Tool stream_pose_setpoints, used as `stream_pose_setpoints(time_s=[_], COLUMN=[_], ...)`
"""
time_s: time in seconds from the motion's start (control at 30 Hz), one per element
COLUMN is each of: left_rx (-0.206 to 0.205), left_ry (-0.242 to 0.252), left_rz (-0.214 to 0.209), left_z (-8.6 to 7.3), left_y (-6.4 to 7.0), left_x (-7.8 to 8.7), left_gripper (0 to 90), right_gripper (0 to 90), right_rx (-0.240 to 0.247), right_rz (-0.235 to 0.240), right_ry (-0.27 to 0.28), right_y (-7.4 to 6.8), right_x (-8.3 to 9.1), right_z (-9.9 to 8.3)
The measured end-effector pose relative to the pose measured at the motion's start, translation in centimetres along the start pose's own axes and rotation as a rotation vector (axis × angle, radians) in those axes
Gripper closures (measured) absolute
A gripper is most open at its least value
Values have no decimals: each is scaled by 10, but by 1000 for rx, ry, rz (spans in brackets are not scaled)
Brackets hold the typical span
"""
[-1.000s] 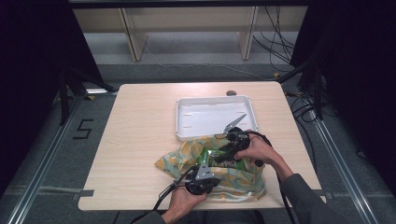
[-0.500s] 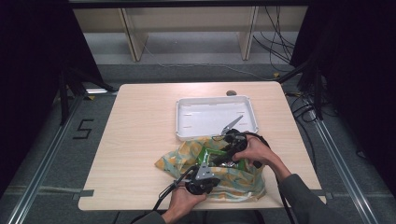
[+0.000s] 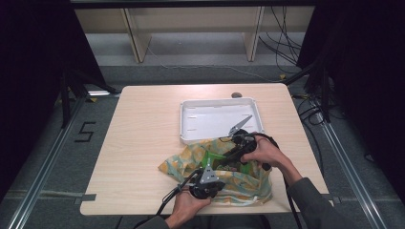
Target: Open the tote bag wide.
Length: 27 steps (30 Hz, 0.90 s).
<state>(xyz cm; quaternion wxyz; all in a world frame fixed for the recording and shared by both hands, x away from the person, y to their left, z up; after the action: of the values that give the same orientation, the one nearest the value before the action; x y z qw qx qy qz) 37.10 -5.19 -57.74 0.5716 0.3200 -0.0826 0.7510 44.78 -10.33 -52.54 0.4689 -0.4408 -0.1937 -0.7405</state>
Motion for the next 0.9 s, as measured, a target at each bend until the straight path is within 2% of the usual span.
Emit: stream_pose_setpoints(time_s=[0.03, 0.1, 0.13, 0.2, 0.27, 0.3, 0.33, 0.37, 0.4, 0.47, 0.5, 0.53, 0.57, 0.63, 0.67, 0.7, 0.73, 0.77, 0.8, 0.83, 0.87, 0.9], left_rx=[23, -9, 16, 27, 23, 18, 15, 32, 29, 28, 35, 33, 38, 50, 38, 34, 60, 43, 65, 53, 70, 61], left_ry=[7, -9, 23, 23, 23, 10, 8, 21, 13, 16, 16, 16, 15, 13, 3, 13, 17, 15, 24, 17, 27, 32], left_rz=[1, 10, 0, 0, -6, -14, -16, -25, -22, -35, -38, -41, -49, -70, -67, -61, -70, -73, -79, -80, -81, -77], left_z=[0, 0, 2, 2, 3, 2, 2, 3, 2, 2, 2, 2, 3, 3, 3, 4, 5, 5, 6, 6, 7, 7], left_y=[1, -1, 2, 3, 4, 5, 7, 9, 10, 14, 16, 17, 19, 22, 23, 23, 26, 25, 27, 27, 29, 29], left_x=[0, 1, -1, 0, 1, 2, 3, 3, 4, 7, 8, 10, 12, 16, 21, 23, 25, 28, 30, 34, 37, 39], left_gripper=[897, 897, 897, 897, 896, 895, 890, 884, 877, 864, 858, 850, 841, 809, 797, 781, 764, 748, 729, 711, 689, 679], right_gripper=[717, 742, 748, 754, 756, 756, 756, 756, 757, 758, 758, 759, 759, 760, 760, 760, 760, 760, 760, 760, 760, 760], right_rx=[-1, -15, -13, 19, -7, 19, 17, 25, 43, 40, 64, 41, 53, 48, 51, 57, 53, 44, 39, 47, 50, 40], right_rz=[29, 11, 9, 45, 11, 11, 18, 16, 26, 2, 7, 13, -5, 1, -18, -18, -27, -27, -38, -26, -25, -49], right_ry=[-3, -1, 1, 8, -12, 12, 14, 22, 31, 25, 44, 28, 42, 45, 46, 53, 59, 59, 62, 72, 75, 83], right_y=[-3, -2, -2, -5, -6, -6, -8, -8, -9, -9, -9, -11, -10, -12, -10, -10, -10, -10, -8, -9, -8, -7], right_x=[2, 4, 5, 7, 10, 11, 11, 12, 13, 17, 17, 19, 20, 23, 25, 27, 28, 30, 31, 31, 33, 34], right_z=[0, 0, 0, 0, -1, 1, 2, 3, 4, 5, 7, 6, 8, 9, 9, 10, 11, 12, 13, 14, 14, 15])
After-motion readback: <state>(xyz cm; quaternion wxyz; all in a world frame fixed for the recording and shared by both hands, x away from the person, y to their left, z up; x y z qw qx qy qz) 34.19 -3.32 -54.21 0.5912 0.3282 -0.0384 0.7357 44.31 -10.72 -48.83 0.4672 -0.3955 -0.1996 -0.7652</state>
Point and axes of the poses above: each handheld gripper's, and its own axes: x roughly backward along the jaws, z roughly out of its top, y roughly to its right, the point moved 10 cm from there along -x, roughly forward along the jaws, and after that the axes turned 15 degrees about -z, right-handed, at the moved point
